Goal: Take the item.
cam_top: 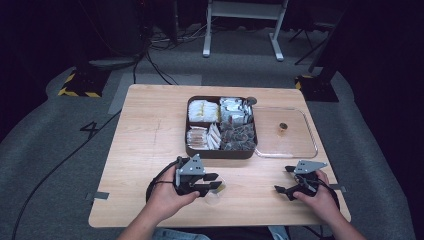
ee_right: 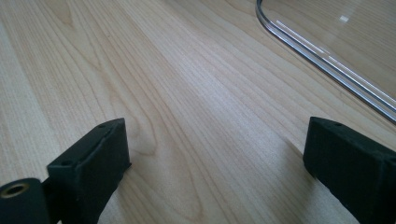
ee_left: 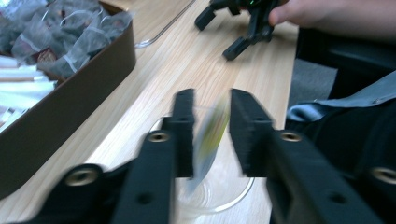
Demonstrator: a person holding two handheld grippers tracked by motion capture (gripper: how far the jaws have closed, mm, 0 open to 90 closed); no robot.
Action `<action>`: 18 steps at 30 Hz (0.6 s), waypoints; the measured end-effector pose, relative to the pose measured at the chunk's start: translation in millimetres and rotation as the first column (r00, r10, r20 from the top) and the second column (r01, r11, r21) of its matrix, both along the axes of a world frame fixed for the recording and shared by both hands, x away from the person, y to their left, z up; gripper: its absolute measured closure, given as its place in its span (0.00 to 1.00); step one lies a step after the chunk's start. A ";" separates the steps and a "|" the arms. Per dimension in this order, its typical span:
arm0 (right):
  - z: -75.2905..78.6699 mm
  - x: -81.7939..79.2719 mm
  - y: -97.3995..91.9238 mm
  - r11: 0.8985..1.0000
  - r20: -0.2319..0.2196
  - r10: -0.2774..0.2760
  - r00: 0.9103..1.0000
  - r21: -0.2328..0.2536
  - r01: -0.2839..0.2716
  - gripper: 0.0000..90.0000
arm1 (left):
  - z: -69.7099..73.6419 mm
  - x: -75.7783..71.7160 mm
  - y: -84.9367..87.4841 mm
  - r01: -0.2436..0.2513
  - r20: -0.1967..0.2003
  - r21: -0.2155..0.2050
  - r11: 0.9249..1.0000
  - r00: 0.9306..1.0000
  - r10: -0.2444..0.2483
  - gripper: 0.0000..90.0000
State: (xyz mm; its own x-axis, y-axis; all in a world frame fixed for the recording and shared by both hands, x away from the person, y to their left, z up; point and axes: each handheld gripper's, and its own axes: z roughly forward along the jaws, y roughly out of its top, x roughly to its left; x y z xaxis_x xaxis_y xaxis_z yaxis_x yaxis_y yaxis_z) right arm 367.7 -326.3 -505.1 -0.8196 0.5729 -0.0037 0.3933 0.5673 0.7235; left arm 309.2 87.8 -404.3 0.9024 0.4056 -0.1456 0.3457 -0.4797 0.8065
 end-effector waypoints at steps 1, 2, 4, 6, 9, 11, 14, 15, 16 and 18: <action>0.0 0.0 0.0 1.000 0.000 0.000 1.000 0.000 0.000 0.08 | -0.3 0.2 0.3 0.001 -0.001 -0.003 1.000 1.000 -0.001 0.75; 0.0 0.0 0.0 1.000 0.000 0.000 1.000 0.000 0.000 0.08 | -0.1 0.4 0.8 -0.001 0.005 -0.003 1.000 1.000 0.001 0.73; 0.0 0.0 0.0 1.000 0.000 0.000 1.000 0.000 0.000 0.08 | 0.4 1.0 1.6 -0.006 0.008 -0.008 1.000 1.000 0.006 0.70; 0.0 0.0 0.0 1.000 0.000 0.000 1.000 0.000 0.000 0.08 | 1.0 1.8 2.3 -0.011 0.017 -0.010 1.000 1.000 0.011 0.68; 0.0 0.0 0.0 1.000 0.000 0.000 1.000 0.000 0.000 0.08 | 2.6 4.1 6.1 -0.024 0.034 -0.003 1.000 0.999 0.024 0.62; 0.0 0.0 0.0 1.000 0.000 0.000 1.000 0.000 0.000 0.08 | 4.7 5.2 10.6 -0.034 0.048 -0.005 0.999 0.998 0.035 0.61; 0.0 0.0 0.0 1.000 0.000 0.000 1.000 0.000 0.000 0.08 | 9.1 5.3 18.2 -0.050 0.070 -0.007 0.999 0.996 0.050 0.58; 0.0 0.0 0.0 1.000 0.000 0.000 1.000 0.000 0.000 0.08 | 10.6 4.7 20.8 -0.056 0.076 -0.005 0.998 0.996 0.056 0.57; 0.0 0.0 0.0 1.000 0.000 0.000 1.000 0.000 0.000 0.08 | 12.3 3.6 24.0 -0.064 0.081 -0.004 0.998 0.995 0.064 0.56; 0.0 0.0 0.0 1.000 0.000 0.000 1.000 0.000 0.000 0.08 | 14.2 2.1 29.5 -0.079 0.089 -0.003 0.997 0.993 0.079 0.55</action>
